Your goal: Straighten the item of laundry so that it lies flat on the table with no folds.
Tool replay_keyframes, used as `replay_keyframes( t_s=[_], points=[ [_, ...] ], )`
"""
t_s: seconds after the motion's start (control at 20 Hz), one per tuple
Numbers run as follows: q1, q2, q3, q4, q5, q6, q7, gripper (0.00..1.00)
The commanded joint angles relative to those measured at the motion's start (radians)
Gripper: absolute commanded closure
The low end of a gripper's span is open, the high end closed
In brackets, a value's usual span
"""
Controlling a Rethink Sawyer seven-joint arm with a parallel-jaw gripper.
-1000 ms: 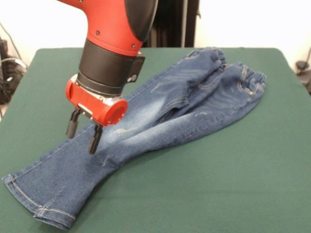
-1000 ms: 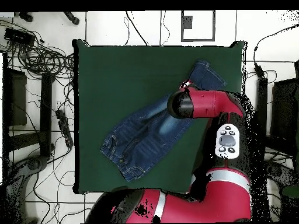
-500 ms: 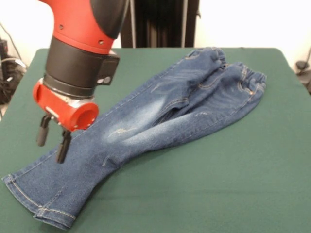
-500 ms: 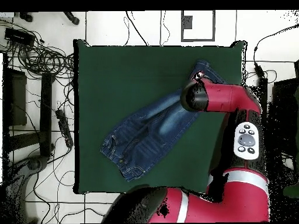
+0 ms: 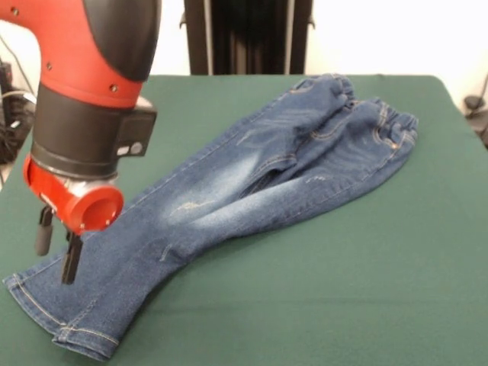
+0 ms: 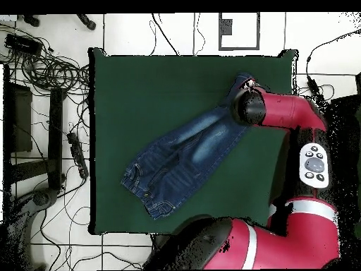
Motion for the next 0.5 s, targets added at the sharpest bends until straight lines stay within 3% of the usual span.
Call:
replay_keyframes(
  t_s=[0.05, 0.5],
  points=[
    [0.002, 0.145, 0.217, -0.043, 0.008, 0.123, -0.220, 0.00],
    [0.017, 0.151, 0.257, -0.033, 0.025, 0.163, -0.192, 0.00]
  ],
)
